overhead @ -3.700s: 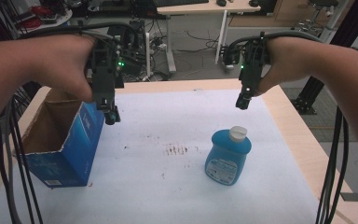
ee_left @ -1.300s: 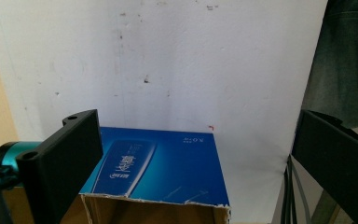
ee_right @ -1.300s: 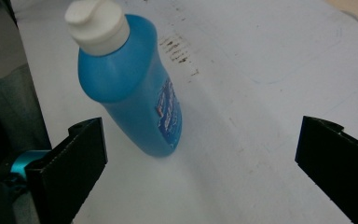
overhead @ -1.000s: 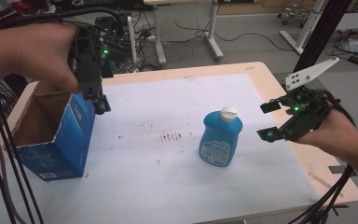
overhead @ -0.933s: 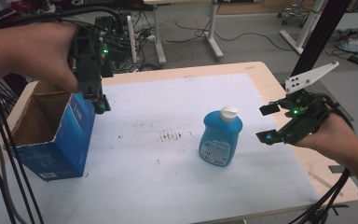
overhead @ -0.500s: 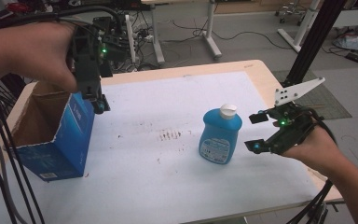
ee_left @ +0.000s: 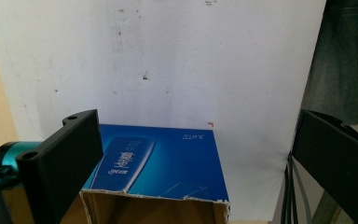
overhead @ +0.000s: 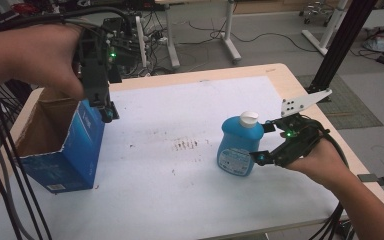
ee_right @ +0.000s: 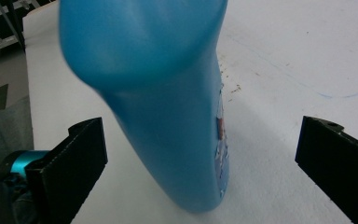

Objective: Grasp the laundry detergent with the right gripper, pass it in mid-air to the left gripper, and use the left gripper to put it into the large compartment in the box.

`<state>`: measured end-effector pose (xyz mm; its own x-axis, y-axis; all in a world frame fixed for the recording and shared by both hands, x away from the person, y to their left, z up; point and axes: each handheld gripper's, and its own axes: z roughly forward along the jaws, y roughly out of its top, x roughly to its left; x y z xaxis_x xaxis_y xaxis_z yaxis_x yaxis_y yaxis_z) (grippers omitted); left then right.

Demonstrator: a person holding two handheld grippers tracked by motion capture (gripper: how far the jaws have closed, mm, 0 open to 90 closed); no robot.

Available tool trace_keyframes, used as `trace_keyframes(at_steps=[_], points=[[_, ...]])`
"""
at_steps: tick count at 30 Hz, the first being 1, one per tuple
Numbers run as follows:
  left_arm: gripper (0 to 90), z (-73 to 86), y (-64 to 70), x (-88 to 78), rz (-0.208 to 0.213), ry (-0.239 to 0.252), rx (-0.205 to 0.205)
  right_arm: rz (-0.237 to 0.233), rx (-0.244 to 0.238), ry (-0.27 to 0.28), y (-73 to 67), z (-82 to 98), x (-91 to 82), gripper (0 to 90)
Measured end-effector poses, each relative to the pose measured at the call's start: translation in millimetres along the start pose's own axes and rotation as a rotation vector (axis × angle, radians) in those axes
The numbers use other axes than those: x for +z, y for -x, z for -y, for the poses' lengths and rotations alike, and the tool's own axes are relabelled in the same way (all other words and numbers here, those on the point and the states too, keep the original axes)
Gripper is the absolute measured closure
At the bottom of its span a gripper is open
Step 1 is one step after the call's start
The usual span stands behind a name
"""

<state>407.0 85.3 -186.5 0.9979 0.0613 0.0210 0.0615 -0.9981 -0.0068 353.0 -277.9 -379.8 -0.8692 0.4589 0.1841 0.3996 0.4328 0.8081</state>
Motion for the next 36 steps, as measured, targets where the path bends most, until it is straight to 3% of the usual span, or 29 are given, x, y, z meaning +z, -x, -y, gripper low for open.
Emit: trace_keyframes(at_steps=[13, 25, 31, 32, 36], points=[[1.7, 0.2, 1.5, -0.5, -0.002, 0.003, -0.003, 0.004, -0.003, -0.012, 1.0, 6.6, 26.3, 1.1], [1.7, 3.3, 1.3, -0.5, -0.006, -0.002, -0.005, 0.037, -0.004, 0.034, 0.2, 10.1, 38.3, 1.4], [1.7, 2.7, 1.6, -0.3, -0.007, 0.002, -0.005, 0.027, -0.004, 0.057, -0.4, 11.7, 39.5, 5.9], [1.7, 2.3, 1.9, 0.0, -0.006, 0.001, -0.004, 0.011, -0.008, 0.067, -0.7, 12.9, 39.1, 13.7], [1.7, 2.4, 1.7, -0.2, -0.009, 0.000, -0.004, 0.001, -0.009, 0.069, -1.4, 14.8, 39.9, 14.2]])
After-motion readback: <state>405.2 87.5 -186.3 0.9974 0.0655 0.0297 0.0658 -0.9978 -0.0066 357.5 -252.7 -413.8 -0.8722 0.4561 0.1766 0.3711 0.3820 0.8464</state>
